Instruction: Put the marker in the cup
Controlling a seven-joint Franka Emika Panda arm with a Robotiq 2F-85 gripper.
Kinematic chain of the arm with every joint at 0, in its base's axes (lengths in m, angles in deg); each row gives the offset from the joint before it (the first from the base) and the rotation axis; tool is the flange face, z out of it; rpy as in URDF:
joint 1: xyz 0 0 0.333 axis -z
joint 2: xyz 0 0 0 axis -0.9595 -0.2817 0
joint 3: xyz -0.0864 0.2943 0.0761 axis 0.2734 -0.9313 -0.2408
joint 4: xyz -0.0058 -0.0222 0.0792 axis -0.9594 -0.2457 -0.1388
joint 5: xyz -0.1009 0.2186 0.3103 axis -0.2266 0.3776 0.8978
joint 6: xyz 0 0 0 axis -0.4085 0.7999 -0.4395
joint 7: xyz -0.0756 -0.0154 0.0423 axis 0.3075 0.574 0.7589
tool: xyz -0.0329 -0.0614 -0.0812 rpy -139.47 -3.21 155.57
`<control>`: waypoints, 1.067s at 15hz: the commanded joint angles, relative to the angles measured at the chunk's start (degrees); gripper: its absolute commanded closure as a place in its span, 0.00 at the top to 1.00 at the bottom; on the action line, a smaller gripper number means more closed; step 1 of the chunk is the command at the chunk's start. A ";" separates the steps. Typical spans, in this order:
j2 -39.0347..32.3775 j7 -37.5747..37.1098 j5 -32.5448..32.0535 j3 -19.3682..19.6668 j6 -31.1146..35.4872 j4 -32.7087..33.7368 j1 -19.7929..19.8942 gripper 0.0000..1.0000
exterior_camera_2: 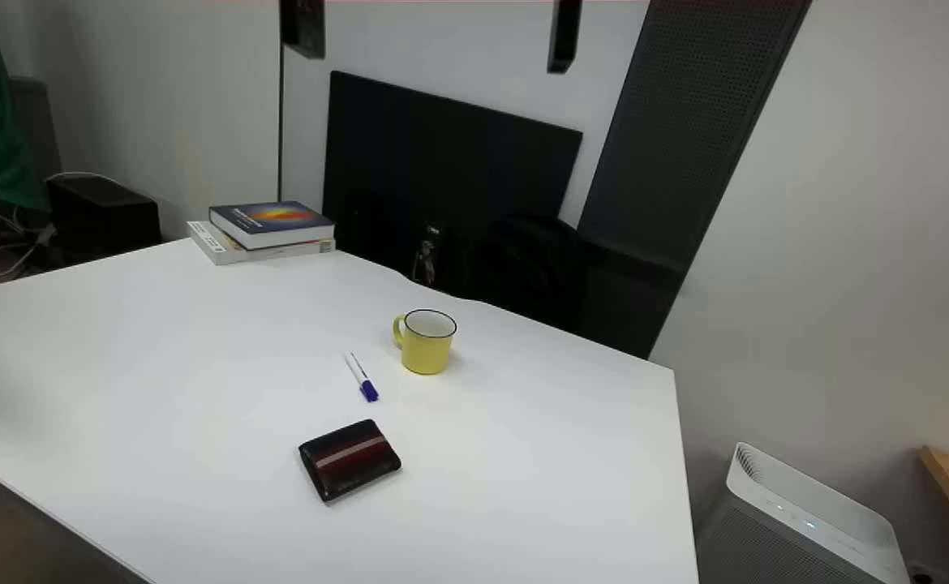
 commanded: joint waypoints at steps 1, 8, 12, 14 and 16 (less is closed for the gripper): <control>0.19 -0.71 -0.59 0.84 -0.40 0.19 -1.40 1.00; 0.28 -0.72 -0.60 0.84 -0.39 0.19 -1.40 1.00; 0.14 0.38 -0.76 1.07 -0.05 -0.16 -1.97 1.00; -0.98 3.35 0.04 2.42 0.57 -1.17 -3.74 1.00; -2.98 5.86 0.31 3.64 2.63 -2.27 -5.07 1.00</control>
